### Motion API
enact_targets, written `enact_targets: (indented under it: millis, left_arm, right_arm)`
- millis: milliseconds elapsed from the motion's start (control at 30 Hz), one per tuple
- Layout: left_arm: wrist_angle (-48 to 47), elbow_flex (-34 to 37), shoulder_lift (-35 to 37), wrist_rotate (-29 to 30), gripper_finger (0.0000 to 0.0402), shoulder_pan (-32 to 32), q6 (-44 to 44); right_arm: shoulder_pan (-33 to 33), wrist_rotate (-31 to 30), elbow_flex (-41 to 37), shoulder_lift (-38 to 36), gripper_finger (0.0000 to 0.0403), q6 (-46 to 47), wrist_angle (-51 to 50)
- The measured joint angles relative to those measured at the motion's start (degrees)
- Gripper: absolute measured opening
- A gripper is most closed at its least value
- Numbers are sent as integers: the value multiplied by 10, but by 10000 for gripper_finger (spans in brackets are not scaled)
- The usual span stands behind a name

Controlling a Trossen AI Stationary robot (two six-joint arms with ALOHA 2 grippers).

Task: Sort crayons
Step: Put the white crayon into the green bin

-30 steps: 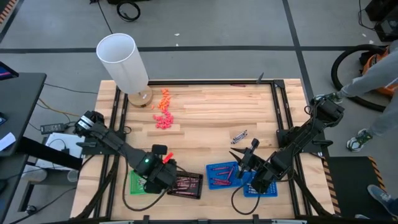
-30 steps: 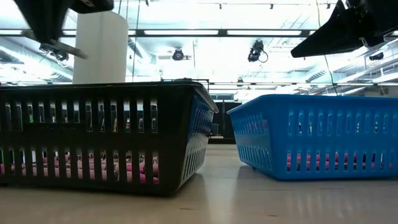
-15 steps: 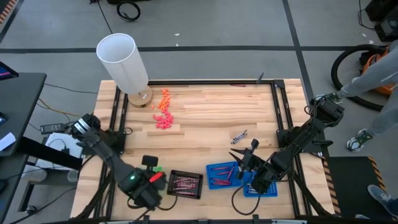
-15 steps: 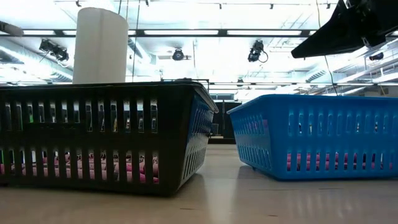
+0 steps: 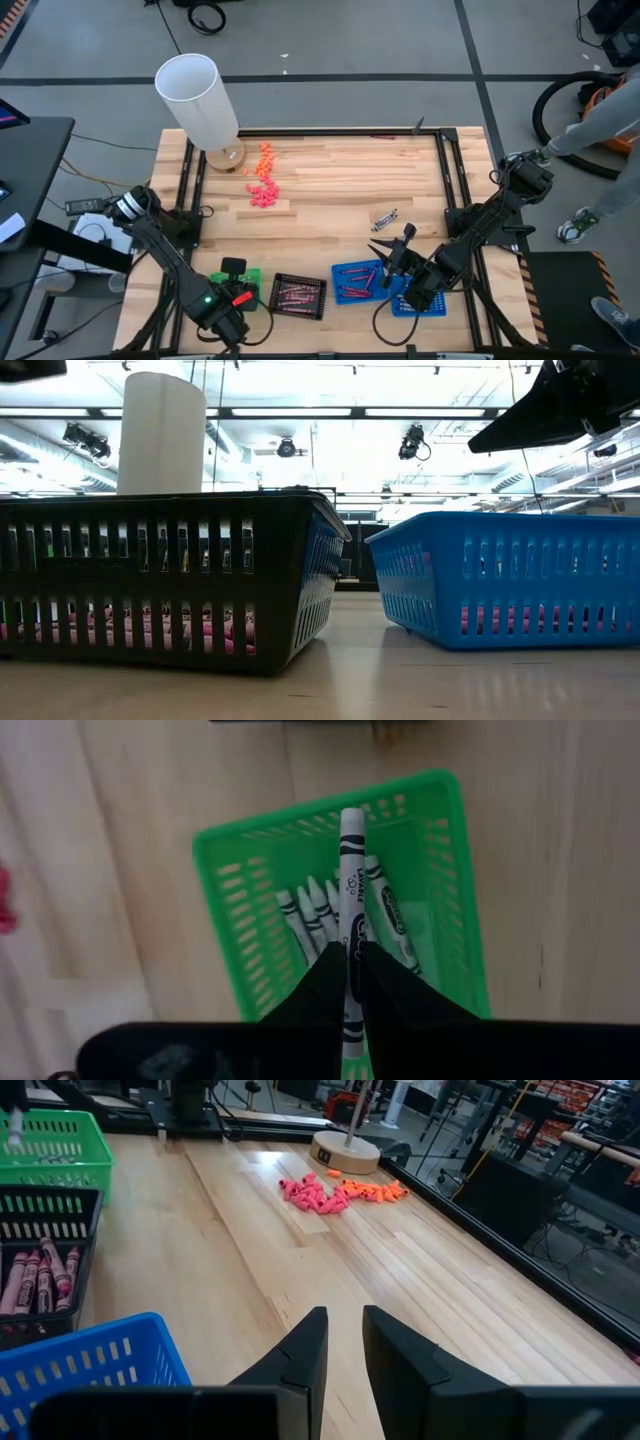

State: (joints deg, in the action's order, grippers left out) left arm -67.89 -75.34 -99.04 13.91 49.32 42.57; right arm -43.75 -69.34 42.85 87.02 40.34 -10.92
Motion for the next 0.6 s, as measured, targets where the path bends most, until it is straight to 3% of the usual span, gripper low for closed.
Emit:
enact_targets:
  millis: [200,467,600]
  left_arm:
    - [68,52,0,-13,18,0,26]
    - [74,84,0,-34,19,0,54]
    - [76,84,0,-35,43,0,50]
  right_arm:
    - [0,0,0,0,77,0,1]
    - [0,0,0,0,77,0,1]
    - [0,0,0,0,77,0,1]
